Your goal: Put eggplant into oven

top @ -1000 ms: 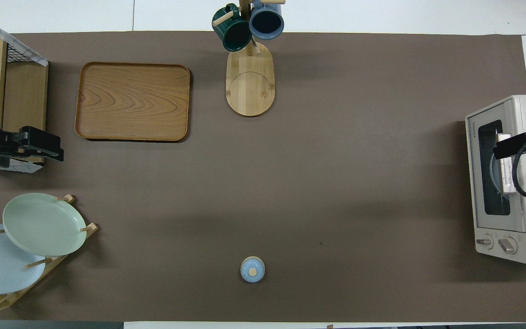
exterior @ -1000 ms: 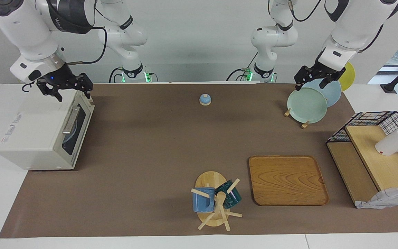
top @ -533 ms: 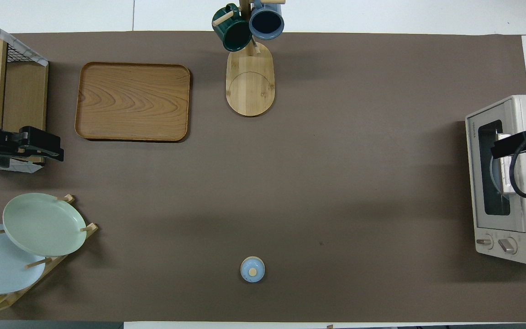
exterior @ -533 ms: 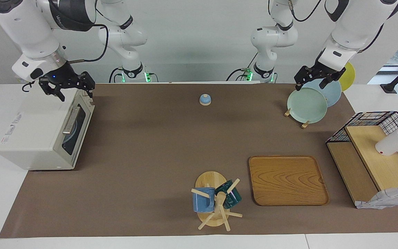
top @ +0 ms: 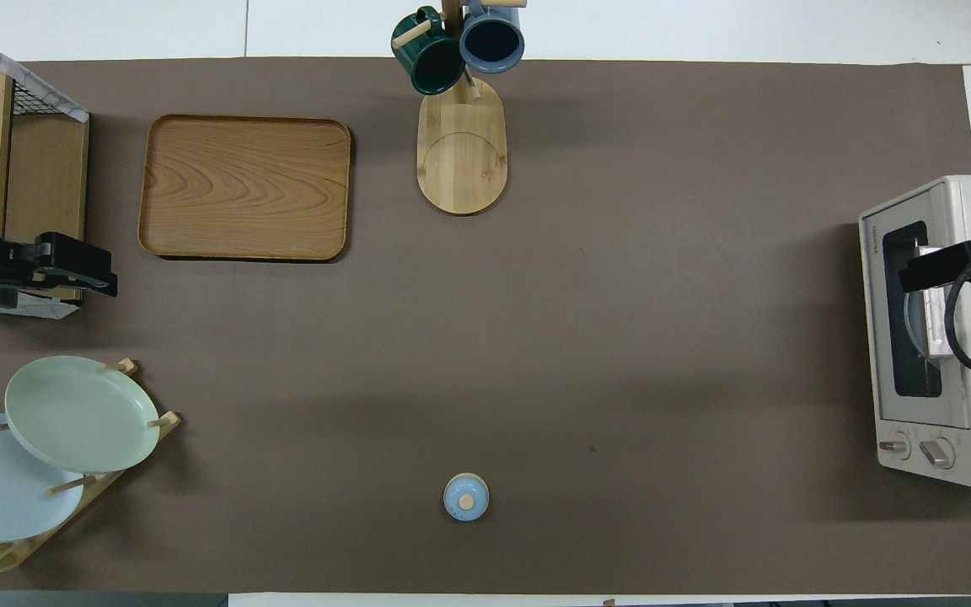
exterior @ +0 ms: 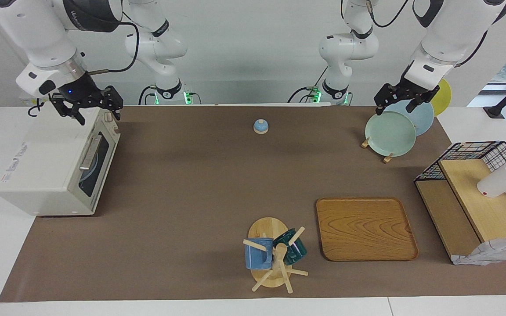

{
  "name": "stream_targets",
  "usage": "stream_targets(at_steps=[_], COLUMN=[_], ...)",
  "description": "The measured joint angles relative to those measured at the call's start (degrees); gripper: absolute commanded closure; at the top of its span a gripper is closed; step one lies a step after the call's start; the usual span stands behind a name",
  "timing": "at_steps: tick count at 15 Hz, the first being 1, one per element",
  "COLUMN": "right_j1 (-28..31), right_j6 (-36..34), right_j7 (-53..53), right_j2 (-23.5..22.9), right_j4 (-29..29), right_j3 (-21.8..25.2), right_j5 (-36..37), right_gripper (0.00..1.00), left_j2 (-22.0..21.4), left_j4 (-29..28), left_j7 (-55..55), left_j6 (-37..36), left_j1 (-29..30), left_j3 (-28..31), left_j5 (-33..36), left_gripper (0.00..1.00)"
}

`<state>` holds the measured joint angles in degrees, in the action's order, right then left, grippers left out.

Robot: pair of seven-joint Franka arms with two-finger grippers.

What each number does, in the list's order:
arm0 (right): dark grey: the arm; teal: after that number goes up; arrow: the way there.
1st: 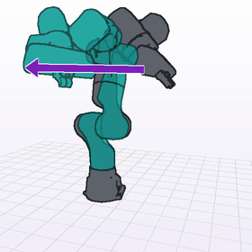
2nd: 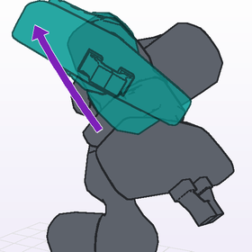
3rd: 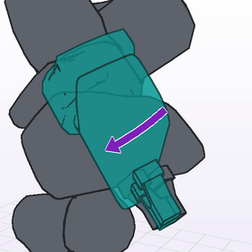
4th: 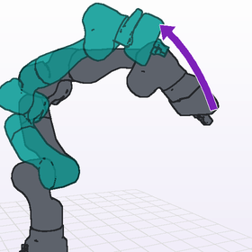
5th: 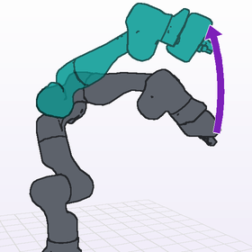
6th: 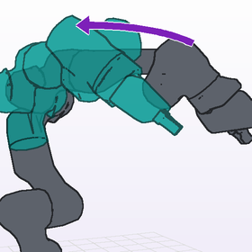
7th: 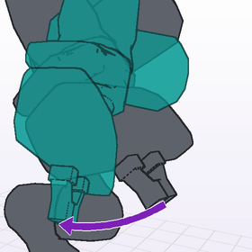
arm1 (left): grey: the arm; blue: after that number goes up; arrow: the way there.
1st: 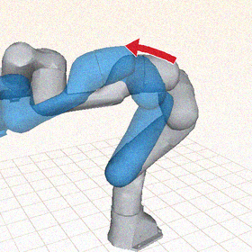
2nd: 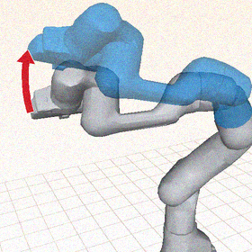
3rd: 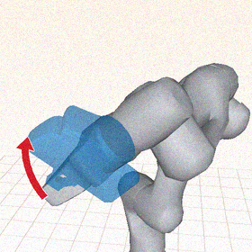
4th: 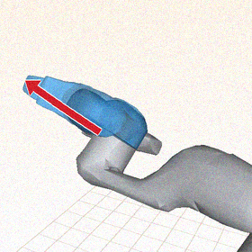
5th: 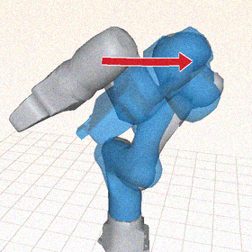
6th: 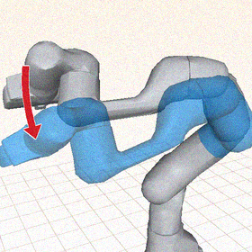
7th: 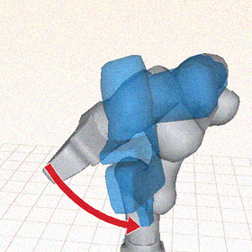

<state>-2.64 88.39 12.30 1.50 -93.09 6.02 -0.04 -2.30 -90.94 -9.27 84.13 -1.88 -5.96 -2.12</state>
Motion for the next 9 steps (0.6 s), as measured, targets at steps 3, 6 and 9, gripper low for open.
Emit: stream_targets(at_steps=[3,6,9], right_j1=[0.0,0.0,0.0], right_j6=[-0.1,-0.7,-0.7], right_j7=[0.0,0.0,0.0], right_j2=[0.0,0.0,0.0], right_j4=[0.0,0.0,0.0], right_j3=[0.0,0.0,0.0], right_j5=[0.0,0.1,0.2], right_gripper=[0.00,0.00,0.00], left_j2=[0.0,0.0,0.0], left_j4=[0.0,0.0,0.0], left_j7=[0.0,0.0,0.0], left_j6=[0.1,0.2,0.3], left_j1=[0.0,0.0,0.0], left_j3=[0.0,0.0,0.0], left_j5=[0.0,0.0,0.0], left_gripper=[0.00,0.00,0.00])
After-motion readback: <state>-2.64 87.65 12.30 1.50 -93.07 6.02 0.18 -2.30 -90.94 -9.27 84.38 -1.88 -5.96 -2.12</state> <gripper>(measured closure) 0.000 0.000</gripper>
